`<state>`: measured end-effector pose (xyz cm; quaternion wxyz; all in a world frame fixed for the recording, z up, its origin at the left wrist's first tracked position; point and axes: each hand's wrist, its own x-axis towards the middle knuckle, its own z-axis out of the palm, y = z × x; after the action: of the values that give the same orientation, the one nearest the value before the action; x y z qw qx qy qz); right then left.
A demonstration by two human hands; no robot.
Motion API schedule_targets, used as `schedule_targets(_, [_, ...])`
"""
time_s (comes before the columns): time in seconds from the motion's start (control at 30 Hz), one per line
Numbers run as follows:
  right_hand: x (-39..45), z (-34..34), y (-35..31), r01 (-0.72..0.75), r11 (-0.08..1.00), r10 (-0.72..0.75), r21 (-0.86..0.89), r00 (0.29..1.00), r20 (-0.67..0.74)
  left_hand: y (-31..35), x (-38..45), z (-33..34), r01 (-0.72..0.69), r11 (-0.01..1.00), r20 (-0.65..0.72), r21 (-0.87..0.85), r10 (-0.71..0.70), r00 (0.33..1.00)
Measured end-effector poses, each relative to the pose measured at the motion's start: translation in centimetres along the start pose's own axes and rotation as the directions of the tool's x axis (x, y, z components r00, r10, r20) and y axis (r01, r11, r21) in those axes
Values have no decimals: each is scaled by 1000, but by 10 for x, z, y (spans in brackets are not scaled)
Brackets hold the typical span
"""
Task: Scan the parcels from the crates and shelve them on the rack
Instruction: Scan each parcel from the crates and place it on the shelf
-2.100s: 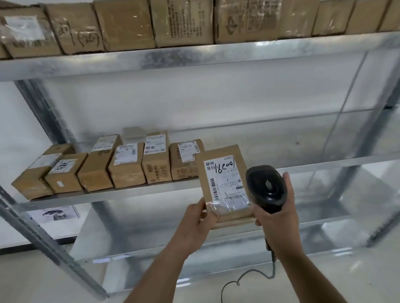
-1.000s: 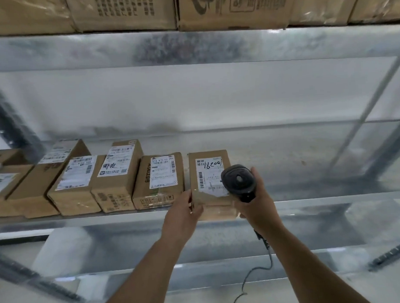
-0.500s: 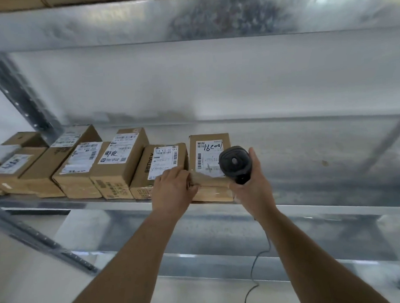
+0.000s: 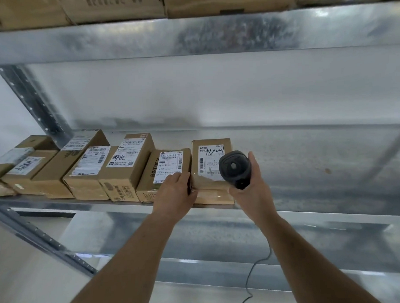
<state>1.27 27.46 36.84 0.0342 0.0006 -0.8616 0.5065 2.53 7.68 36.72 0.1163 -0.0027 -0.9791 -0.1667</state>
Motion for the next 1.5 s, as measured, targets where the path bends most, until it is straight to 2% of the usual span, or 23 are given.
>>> schedule_targets(0.1, [-13,-5,-9,41,999,-41,19,999,-15,4,-12,-11,10,998,-51,-60,-13,999])
schedule_targets(0.23, [-40,1,-28,118,982,-119,146,993,-2,0,-38,-26,92,982,-129,-163,-113,985])
schedule_targets(0.33, [-60,19,-41,137,947,-156,292,987,45,-10,-64,-39,139,973,-204,-182,-176,963])
schedule_targets(0.43, [-79,46,-50,115,918,-178,381,975,134,-26,-97,-54,246,958,-231,-151,-276,933])
schedule_targets(0.6, [-109,92,-76,108,896,-232,430,941,247,-66,-147,-81,399,906,-270,-142,-423,865])
schedule_targets(0.73, [-129,132,-110,149,907,-294,394,893,340,-109,-180,-105,482,857,-318,-180,-515,796])
schedule_targets(1.13, [-214,306,-252,249,867,-449,431,765,461,-280,-285,-222,602,770,-454,-212,-623,637])
schedule_targets(1.5, [-287,430,-344,329,813,-568,481,629,530,-395,-365,-310,698,709,-541,-101,-628,559])
